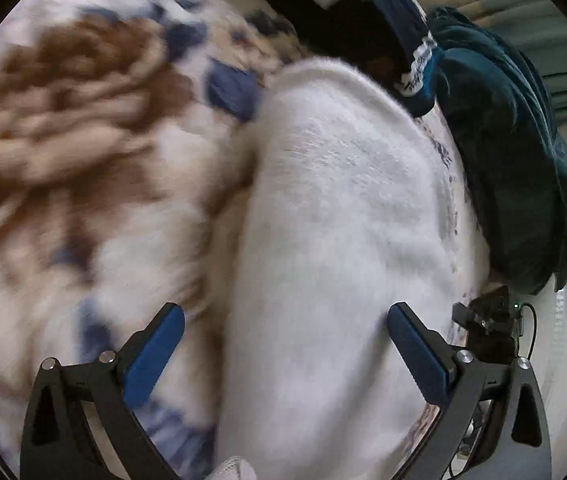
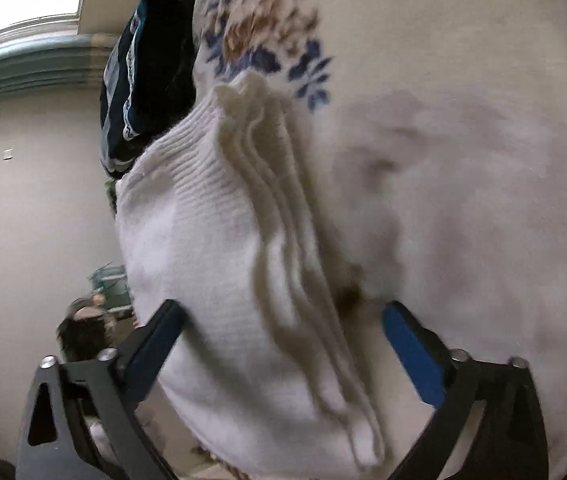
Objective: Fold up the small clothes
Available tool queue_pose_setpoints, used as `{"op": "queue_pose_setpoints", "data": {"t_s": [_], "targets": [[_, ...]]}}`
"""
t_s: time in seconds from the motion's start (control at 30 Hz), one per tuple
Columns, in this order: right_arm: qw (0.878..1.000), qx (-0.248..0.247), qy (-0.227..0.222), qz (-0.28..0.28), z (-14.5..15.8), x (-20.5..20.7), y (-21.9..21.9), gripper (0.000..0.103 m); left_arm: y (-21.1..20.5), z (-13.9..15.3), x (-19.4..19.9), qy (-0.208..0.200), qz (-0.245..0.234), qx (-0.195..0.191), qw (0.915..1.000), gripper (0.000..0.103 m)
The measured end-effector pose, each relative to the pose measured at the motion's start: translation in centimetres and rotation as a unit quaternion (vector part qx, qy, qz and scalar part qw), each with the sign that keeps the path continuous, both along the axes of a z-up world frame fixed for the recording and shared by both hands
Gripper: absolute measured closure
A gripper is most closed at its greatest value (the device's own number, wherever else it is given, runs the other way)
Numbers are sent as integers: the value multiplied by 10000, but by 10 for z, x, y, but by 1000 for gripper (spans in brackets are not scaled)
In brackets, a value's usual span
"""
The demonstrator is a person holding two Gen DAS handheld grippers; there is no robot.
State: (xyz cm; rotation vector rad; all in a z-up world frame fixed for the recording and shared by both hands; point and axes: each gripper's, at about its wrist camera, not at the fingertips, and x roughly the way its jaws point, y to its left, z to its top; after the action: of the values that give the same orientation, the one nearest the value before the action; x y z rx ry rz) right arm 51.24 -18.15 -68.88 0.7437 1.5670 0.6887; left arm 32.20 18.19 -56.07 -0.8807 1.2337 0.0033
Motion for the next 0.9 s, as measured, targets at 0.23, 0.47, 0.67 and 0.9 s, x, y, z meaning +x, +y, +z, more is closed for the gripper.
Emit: {"op": "queue_pose_setpoints", "data": {"t_s": [0.23, 0.47, 0.67, 0.9], "targets": [[9977, 430, 33, 520, 2, 4, 22, 0, -16, -6, 20, -432, -7, -43, 9991, 15], [9962, 477, 22, 730, 6, 4, 56, 58, -10, 13, 25, -714, -94, -96, 9974, 77], [9986, 467, -159, 179, 40, -11, 59, 69, 4, 30, 20, -844, -166, -437, 9953, 80], [9986, -252, -141, 435, 27, -18, 79, 41, 30, -15, 28, -420, -450, -1094, 9921, 48]]}}
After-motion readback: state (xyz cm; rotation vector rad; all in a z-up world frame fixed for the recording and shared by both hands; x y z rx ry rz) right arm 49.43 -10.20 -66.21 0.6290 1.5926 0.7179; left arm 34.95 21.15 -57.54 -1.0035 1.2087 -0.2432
